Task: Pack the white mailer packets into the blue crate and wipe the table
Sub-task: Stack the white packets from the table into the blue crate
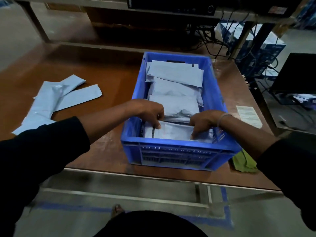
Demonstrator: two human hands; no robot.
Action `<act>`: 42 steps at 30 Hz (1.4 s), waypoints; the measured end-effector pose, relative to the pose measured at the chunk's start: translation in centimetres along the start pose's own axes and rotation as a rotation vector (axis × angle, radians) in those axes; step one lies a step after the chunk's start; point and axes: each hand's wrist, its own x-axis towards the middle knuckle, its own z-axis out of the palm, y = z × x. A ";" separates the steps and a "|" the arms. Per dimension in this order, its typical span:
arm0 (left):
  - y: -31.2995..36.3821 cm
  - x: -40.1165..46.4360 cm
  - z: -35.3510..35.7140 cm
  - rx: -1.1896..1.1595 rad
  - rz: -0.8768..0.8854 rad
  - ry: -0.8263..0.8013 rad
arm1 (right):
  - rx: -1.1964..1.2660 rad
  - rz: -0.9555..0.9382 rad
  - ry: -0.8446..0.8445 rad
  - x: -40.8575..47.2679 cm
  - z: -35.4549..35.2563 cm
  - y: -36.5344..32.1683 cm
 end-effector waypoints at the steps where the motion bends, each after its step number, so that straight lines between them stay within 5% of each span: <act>1: 0.1 0.2 0.5 0.033 -0.017 -0.017 | -0.002 0.020 -0.007 0.2 0.4 -0.2; 14: 2.0 -1.4 -0.2 0.391 -0.099 0.001 | -0.029 0.184 0.098 -0.4 -0.6 -0.1; 19: 1.8 -2.1 -1.6 0.115 0.052 -0.020 | 0.108 0.089 0.022 -1.8 -2.1 0.7; 24: 2.3 -2.1 -1.3 0.144 0.126 0.012 | 0.320 -0.049 -0.079 -0.7 -1.0 -0.5; 34: -3.8 -8.3 -3.3 -0.361 0.281 0.562 | 0.634 -0.281 0.126 -2.2 -9.1 -3.1; 42: -16.9 -12.6 -1.5 -0.746 0.069 0.770 | 0.718 -0.415 0.421 2.8 -16.0 -13.0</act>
